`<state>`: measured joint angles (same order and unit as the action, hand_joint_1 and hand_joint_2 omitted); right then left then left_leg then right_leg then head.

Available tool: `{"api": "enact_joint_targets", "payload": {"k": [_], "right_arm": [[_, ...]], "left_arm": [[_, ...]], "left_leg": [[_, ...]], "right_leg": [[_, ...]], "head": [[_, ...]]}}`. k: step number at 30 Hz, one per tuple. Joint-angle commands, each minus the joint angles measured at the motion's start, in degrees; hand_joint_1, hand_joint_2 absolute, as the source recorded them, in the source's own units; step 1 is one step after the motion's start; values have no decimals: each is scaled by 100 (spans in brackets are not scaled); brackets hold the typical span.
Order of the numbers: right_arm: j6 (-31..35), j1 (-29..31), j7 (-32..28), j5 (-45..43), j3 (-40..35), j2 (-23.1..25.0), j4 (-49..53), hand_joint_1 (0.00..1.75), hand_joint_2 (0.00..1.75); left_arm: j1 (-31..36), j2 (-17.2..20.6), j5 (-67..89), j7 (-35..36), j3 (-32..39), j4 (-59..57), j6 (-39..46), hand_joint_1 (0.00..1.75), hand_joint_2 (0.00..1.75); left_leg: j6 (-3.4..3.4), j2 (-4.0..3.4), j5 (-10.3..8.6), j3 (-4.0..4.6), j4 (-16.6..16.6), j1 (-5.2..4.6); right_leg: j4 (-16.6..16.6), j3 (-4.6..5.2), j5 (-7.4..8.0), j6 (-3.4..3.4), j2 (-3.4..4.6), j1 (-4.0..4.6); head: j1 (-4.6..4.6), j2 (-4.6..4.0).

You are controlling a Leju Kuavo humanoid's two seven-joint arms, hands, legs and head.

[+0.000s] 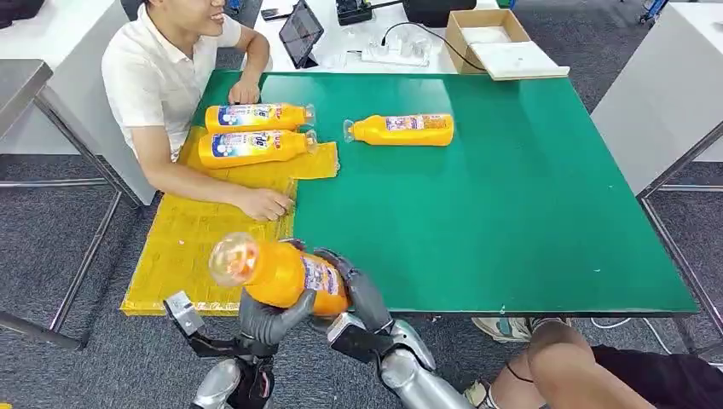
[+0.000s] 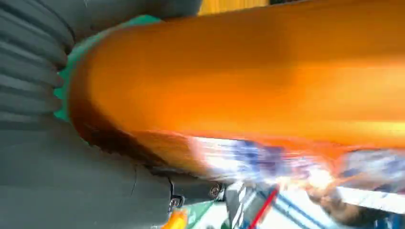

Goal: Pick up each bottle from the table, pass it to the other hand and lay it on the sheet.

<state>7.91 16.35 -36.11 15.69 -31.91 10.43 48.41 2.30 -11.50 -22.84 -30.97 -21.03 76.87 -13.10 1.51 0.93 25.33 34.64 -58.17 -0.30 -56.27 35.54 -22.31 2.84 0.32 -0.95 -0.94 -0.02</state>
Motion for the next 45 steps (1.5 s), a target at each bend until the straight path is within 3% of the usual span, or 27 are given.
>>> {"api": "enact_joint_targets", "payload": {"k": [1, 4, 12, 15, 17, 22, 25, 30, 35, 40, 43, 45], "right_arm": [[-528, 164, 50, -239, -328, 58, -298, 0, 0], [-832, 134, -68, -291, -453, -18, -155, 0, 0], [-721, 70, -184, -149, -548, -66, 14, 0, 0], [-196, -97, -200, 45, -419, -118, 218, 0, 0], [242, -340, -159, 169, -192, -226, 499, 0, 0], [218, -413, -153, 174, -135, -274, 618, 0, 0], [1202, -578, -86, 741, 133, -302, 817, 0, 0], [1255, -631, -80, 922, 300, -284, 966, 0, 0], [1256, -576, -196, 901, 264, -176, 729, 0, 0], [1256, -572, -195, 899, 261, -169, 734, 0, 0], [1271, -580, -166, 924, 260, -173, 788, 0, 0], [1254, -567, -142, 927, 258, -157, 798, 0, 0]], "left_arm": [[343, 155, -65, -9, -177, -726, -476, 175, 175], [467, 147, -266, 24, 64, -872, -745, 175, 175], [475, 127, -253, 98, 283, -923, -717, 175, 175], [496, 179, 710, 73, 376, -933, 466, 175, 175], [611, 252, 2186, 31, 405, -1038, 2355, 175, 175], [642, 243, 2202, 38, 478, -1044, 2340, 175, 175], [679, 314, 3822, 22, 533, -1045, 3999, 175, 175], [772, 347, 4288, 62, 510, -953, 3860, 175, 175], [1197, 382, 5290, 453, 360, -1513, 4430, 175, 175], [1236, 375, 5304, 465, 360, -1548, 4420, 175, 175], [1610, 426, 6601, 1107, 287, -2246, 5126, 175, 175], [1979, 421, 7122, 1521, 290, -2907, 5119, 175, 175]], "left_leg": [[-7, -6, 4, -14, 4, 3], [-8, -3, 3, -15, 4, 4], [-9, -2, 6, -21, 3, 4], [-9, -1, 6, -20, 5, 4], [-11, 5, 8, -30, 6, 9], [-9, -5, 7, -14, 3, 6], [-8, 6, 2, -9, 5, 5], [-11, -5, 8, -17, 2, 5], [-13, 0, 5, -23, 5, 7], [-9, -5, 3, -14, 6, 3], [-9, 0, 3, -17, 7, 3], [-11, 7, 2, -24, 9, 4]], "right_leg": [[3, -13, -3, -8, 0, 4], [3, -15, -4, -8, -4, 6], [1, -19, -9, -10, -7, 5], [4, -20, -7, -10, -7, 6], [6, -33, -12, -13, -15, 10], [2, -15, -4, -10, 4, 7], [5, -10, -4, -8, -15, 7], [1, -16, -8, -11, -5, 6], [5, -23, -7, -14, -9, 8], [4, -11, -2, -9, -1, 4], [4, -15, -5, -9, -7, 4], [5, -23, -7, -11, -15, 6]], "head": [[0, 0], [0, 0], [2, 0], [4, 0], [0, 0], [2, 0], [-2, 0], [0, 0], [0, 0], [0, 0], [0, 0], [0, 0]]}}
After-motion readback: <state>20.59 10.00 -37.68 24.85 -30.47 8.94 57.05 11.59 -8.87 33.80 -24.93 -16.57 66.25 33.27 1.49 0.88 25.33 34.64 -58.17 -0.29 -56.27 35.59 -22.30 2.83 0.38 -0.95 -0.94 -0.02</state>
